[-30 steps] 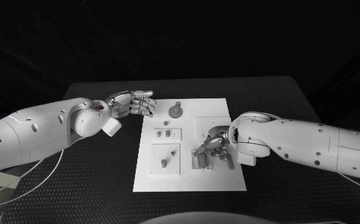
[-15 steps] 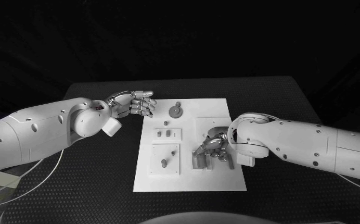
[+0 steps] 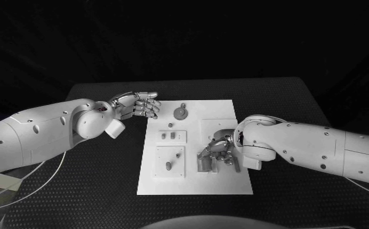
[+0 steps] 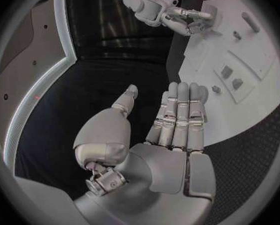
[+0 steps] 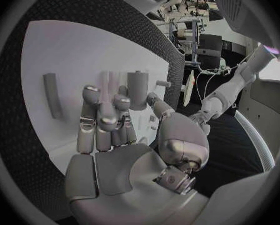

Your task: Assemble the parts on the task board

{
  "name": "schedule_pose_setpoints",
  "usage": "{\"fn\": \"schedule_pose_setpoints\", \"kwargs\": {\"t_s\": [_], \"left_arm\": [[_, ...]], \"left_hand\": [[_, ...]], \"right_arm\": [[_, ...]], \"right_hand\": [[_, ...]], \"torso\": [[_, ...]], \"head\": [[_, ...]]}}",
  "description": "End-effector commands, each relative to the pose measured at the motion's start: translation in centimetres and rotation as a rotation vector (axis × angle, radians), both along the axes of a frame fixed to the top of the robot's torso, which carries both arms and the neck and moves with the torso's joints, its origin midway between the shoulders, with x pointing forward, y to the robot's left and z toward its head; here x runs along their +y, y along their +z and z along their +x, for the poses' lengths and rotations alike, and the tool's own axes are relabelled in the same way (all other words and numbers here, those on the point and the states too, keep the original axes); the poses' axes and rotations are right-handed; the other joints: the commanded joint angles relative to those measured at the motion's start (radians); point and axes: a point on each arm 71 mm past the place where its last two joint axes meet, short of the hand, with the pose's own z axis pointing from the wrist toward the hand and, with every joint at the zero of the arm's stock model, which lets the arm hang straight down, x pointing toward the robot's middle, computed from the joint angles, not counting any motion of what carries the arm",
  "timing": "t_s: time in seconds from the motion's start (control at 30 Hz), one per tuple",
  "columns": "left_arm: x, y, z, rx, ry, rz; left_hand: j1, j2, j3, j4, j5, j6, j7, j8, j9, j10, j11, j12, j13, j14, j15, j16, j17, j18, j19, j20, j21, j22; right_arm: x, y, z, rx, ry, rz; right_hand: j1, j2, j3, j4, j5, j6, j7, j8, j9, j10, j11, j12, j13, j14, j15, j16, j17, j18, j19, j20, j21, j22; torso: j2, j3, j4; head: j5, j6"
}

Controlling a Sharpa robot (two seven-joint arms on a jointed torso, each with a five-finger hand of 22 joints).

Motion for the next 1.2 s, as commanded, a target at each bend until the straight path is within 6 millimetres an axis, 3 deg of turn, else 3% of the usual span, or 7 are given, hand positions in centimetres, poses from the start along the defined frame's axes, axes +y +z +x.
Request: {"fn": "schedule_pose_setpoints", "kwargs": {"t_s": [0.03, 0.17, 0.23, 0.37, 0.63, 0.97, 1.2], "left_arm": [[-0.21, 0.1, -0.06, -0.002, -0.015, -0.009], [-0.19, 0.09, -0.07, -0.002, -0.014, -0.009], [-0.2, 0.1, -0.07, -0.002, -0.015, -0.009], [-0.19, 0.1, -0.07, -0.002, -0.014, -0.009], [-0.17, 0.09, -0.07, -0.002, -0.014, -0.009], [-0.14, 0.08, -0.05, -0.002, -0.014, -0.008], [0.0, 0.07, -0.02, 0.0, -0.013, -0.006]], "left_hand": [[-0.007, 0.0, 0.004, 0.003, -0.001, -0.002, -0.002, 0.006, 0.002, -0.003, -0.001, 0.0, 0.001, -0.007, 0.0, -0.002, 0.0, 0.001, -0.007, -0.003, -0.003, 0.001], [-0.007, 0.0, 0.004, 0.003, -0.001, -0.002, -0.002, 0.006, 0.002, -0.003, -0.001, 0.0, 0.001, -0.007, 0.0, -0.002, 0.0, 0.001, -0.007, -0.003, -0.003, 0.002], [-0.006, -0.001, 0.004, 0.001, -0.001, -0.004, -0.001, 0.005, 0.001, -0.003, -0.002, 0.0, 0.001, -0.007, 0.0, -0.002, 0.0, 0.001, -0.007, -0.003, -0.003, 0.002], [-0.006, -0.001, 0.005, 0.001, -0.001, -0.005, -0.001, 0.004, 0.001, -0.003, -0.002, 0.0, 0.001, -0.007, 0.0, -0.002, 0.0, 0.001, -0.007, -0.003, -0.003, 0.002], [-0.006, -0.001, 0.005, 0.001, -0.001, -0.005, 0.0, 0.004, 0.001, -0.003, -0.002, 0.0, 0.001, -0.008, 0.0, -0.002, 0.0, 0.001, -0.007, -0.003, -0.003, 0.002], [-0.006, -0.001, 0.006, 0.0, -0.001, -0.005, 0.0, 0.004, 0.001, -0.003, -0.002, 0.0, 0.002, -0.008, 0.0, -0.002, 0.0, 0.001, -0.008, -0.003, -0.003, 0.002], [-0.006, -0.001, 0.007, -0.001, -0.001, -0.005, 0.0, 0.004, 0.001, -0.003, -0.002, 0.0, 0.002, -0.008, 0.0, -0.002, 0.0, 0.002, -0.008, -0.003, -0.003, 0.002]], "right_arm": [[0.05, -0.23, -0.2, 0.018, 0.013, -0.002], [-0.01, -0.26, -0.17, 0.018, 0.013, -0.002], [-0.02, -0.27, -0.17, 0.019, 0.014, -0.003], [-0.11, -0.29, -0.1, 0.017, 0.009, -0.004], [-0.19, -0.29, -0.06, 0.016, 0.007, -0.004], [-0.33, -0.09, -0.08, -0.02, 0.017, 0.001], [-0.56, 0.28, -1.0, -0.055, 0.114, -0.034]], "right_hand": [[-0.002, -0.005, -0.001, 0.003, -0.003, 0.0, 0.006, -0.004, -0.001, -0.003, 0.002, -0.004, -0.001, -0.006, -0.001, -0.003, -0.001, 0.022, -0.005, 0.001, -0.006, 0.016], [-0.007, -0.013, 0.01, 0.011, -0.005, -0.001, 0.007, -0.005, -0.001, -0.005, 0.001, -0.005, -0.002, -0.007, -0.001, -0.006, -0.001, 0.023, -0.005, -0.001, -0.008, 0.015], [-0.03, -0.088, -0.001, 0.017, -0.003, -0.012, 0.01, -0.011, -0.003, -0.011, 0.004, -0.008, -0.002, -0.011, 0.002, -0.009, -0.002, 0.021, -0.01, 0.0, -0.011, 0.015], [-0.031, -0.135, 0.071, 0.076, -0.004, -0.016, 0.012, -0.014, -0.001, -0.015, 0.007, -0.007, -0.002, -0.013, 0.003, -0.013, -0.001, 0.023, -0.004, -0.007, -0.016, 0.014], [-0.037, -0.157, 0.094, 0.11, -0.004, -0.019, 0.013, -0.014, 0.004, -0.018, 0.009, -0.006, -0.001, -0.014, 0.005, -0.014, 0.002, 0.023, -0.004, -0.005, -0.017, 0.017], [-0.031, -0.157, 0.1, 0.113, -0.004, -0.019, 0.013, -0.014, 0.006, -0.018, 0.009, -0.005, 0.0, -0.014, 0.005, -0.014, 0.003, 0.023, -0.003, -0.006, -0.017, 0.018], [0.074, -0.153, 0.097, 0.019, -0.004, -0.006, 0.009, -0.002, 0.018, -0.011, 0.006, 0.003, 0.002, -0.007, 0.003, -0.011, 0.005, 0.023, 0.003, -0.005, -0.007, 0.021]], "torso": [[0.0, 0.0002, -0.0001], [0.0, -0.0001, -0.0001], [0.0, 0.0001, 0.0001], [0.0, -0.0001, -0.0001], [0.0, 0.0001, 0.0001], [0.0, 0.0003, -0.0001], [0.0, 0.0007, 0.0006]], "head": [[0.001, 0.0], [0.001, -0.001], [0.001, -0.001], [0.001, -0.001], [0.001, -0.001], [0.002, 0.0], [0.002, 0.001]]}}
